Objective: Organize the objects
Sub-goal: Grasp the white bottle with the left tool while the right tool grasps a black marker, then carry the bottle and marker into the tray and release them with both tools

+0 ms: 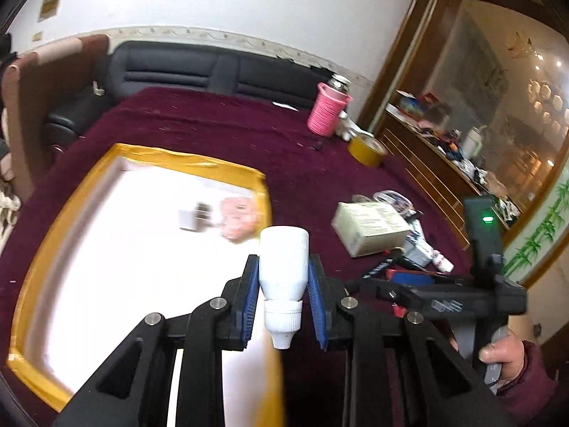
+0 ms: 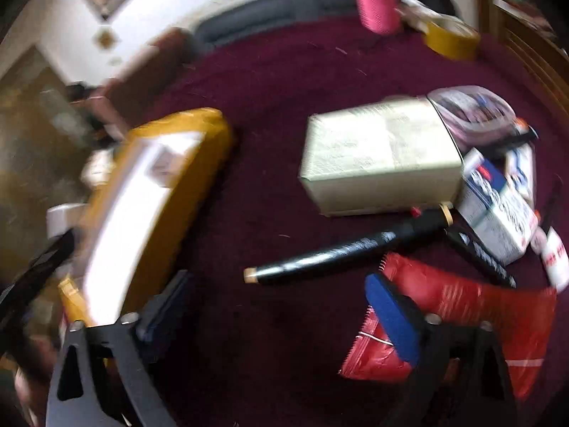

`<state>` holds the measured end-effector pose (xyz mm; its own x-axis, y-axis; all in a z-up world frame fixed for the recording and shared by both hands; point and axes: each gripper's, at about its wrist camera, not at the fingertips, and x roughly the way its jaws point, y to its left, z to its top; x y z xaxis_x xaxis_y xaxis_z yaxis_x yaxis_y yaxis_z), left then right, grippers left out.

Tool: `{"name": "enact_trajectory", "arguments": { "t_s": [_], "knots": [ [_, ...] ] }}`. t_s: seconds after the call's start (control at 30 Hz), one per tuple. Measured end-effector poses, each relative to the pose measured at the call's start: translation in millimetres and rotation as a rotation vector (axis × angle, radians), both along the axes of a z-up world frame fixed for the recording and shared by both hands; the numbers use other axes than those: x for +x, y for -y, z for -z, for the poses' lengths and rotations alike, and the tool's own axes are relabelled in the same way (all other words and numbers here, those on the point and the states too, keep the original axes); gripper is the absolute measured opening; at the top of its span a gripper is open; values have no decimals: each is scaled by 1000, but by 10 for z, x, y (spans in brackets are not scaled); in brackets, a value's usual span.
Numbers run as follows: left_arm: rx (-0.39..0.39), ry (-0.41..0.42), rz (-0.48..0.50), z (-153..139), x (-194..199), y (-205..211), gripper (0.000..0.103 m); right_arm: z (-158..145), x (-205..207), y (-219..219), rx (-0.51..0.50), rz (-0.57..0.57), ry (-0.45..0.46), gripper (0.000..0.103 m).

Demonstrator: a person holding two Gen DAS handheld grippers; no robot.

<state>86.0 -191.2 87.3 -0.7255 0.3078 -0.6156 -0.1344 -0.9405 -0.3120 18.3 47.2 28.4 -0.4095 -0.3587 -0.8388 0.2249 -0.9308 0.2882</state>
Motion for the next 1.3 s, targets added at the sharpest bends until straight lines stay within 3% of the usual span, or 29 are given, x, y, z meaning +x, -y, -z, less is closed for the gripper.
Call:
{"name": "enact_trajectory", "arguments": {
  "t_s": [0.07,0.23,0.33,0.47,0.63,0.93,1.13,1.3],
  "knots": [
    [15,-6,-13,20,60,138,25,116,-89,-17,47,111,32,81],
    [48,-8,-35,109,116,366,25,180,-199,-28,69,338,19,76],
    [68,-9,-41,151,151,484,25,186,-117,36,154,411,-40,54],
    [73,-17,-48,179,233,586,25,170,-17,-80,127,422,-53,29],
    [83,-22,-73,151,313,694,25,147,192,-214,1,361,-39,16],
    [32,-20,-119,18,354,775,25,-77,527,-119,-172,195,-93,16],
    [-78,-23,-147,-137,22,828,25,-403,402,357,-282,28,-92,17],
    [-115,54,-144,-26,-556,913,25,-462,232,1009,-301,-110,-61,17]
  ]
}}
